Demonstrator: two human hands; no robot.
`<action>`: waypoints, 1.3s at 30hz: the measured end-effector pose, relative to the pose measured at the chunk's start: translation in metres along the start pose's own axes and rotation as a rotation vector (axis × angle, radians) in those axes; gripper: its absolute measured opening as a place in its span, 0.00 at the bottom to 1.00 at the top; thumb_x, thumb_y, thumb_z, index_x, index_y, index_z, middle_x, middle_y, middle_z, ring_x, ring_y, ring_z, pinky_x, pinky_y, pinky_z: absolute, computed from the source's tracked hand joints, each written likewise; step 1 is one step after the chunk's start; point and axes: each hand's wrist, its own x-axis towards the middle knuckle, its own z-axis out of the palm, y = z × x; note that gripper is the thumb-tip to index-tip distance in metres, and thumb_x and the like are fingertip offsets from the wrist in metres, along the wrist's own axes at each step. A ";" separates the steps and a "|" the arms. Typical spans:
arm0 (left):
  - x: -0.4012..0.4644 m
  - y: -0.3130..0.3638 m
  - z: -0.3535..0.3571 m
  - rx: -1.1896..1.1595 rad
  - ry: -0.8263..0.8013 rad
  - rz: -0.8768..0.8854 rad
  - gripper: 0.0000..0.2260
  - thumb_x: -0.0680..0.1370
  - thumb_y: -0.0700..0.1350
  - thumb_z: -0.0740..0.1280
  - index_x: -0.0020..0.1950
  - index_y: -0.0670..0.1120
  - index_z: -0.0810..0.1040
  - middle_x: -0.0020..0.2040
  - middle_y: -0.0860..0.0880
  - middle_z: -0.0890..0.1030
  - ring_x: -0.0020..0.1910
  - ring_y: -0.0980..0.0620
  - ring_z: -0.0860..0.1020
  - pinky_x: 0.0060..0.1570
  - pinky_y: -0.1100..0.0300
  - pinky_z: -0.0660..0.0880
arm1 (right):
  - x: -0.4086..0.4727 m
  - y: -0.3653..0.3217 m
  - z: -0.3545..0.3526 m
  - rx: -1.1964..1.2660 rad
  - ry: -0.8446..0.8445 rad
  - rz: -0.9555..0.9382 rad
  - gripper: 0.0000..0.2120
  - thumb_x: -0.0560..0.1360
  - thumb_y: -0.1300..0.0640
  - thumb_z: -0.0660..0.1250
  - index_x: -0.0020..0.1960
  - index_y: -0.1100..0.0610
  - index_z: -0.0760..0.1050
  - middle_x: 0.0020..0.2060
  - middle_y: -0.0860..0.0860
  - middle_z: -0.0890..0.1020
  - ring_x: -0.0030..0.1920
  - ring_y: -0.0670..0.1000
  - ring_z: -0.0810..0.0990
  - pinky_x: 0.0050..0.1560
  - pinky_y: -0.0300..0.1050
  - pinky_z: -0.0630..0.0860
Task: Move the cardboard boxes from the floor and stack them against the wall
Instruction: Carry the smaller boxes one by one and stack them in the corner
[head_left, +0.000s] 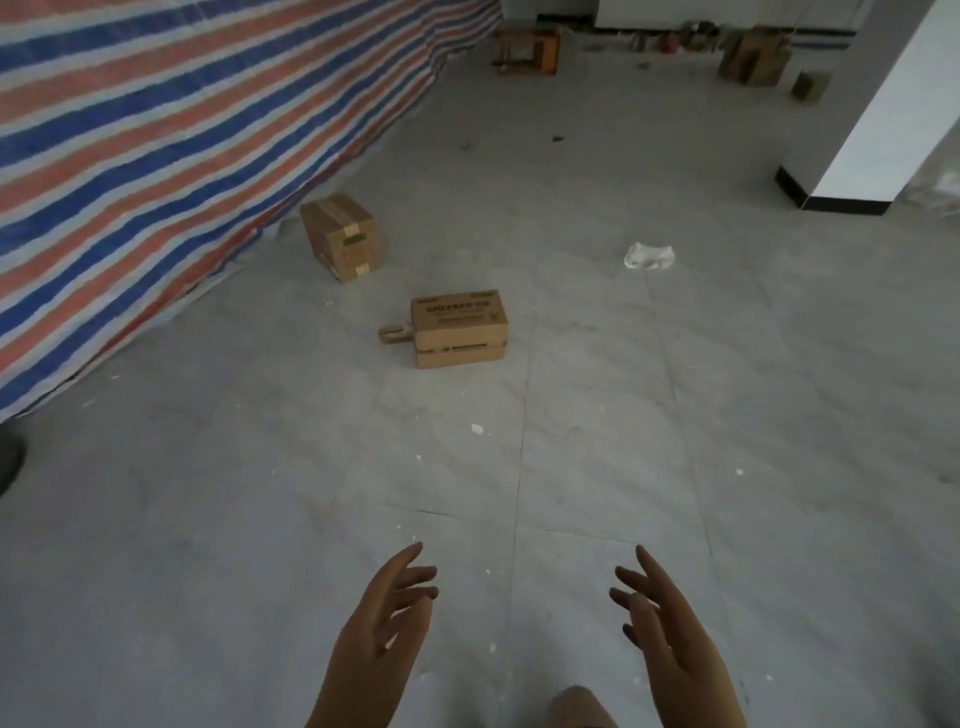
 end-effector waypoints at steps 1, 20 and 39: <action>0.020 0.002 0.005 -0.008 0.005 -0.014 0.30 0.77 0.33 0.62 0.49 0.73 0.76 0.50 0.54 0.83 0.48 0.59 0.82 0.45 0.74 0.74 | 0.024 0.001 0.000 -0.003 0.002 0.021 0.21 0.77 0.61 0.61 0.59 0.35 0.72 0.51 0.38 0.82 0.50 0.38 0.81 0.52 0.49 0.77; 0.459 0.072 0.165 -0.101 0.204 -0.061 0.18 0.69 0.52 0.65 0.57 0.67 0.74 0.52 0.63 0.80 0.49 0.62 0.81 0.45 0.74 0.73 | 0.550 -0.094 -0.007 -0.175 -0.215 -0.058 0.20 0.78 0.59 0.61 0.60 0.35 0.68 0.54 0.43 0.81 0.53 0.40 0.80 0.59 0.54 0.75; 0.841 0.114 0.135 -0.084 0.398 -0.255 0.16 0.71 0.59 0.69 0.58 0.63 0.75 0.52 0.56 0.82 0.51 0.60 0.80 0.50 0.66 0.76 | 0.951 -0.176 0.148 -0.260 -0.444 -0.007 0.17 0.74 0.48 0.58 0.62 0.36 0.66 0.56 0.39 0.78 0.54 0.40 0.80 0.56 0.46 0.76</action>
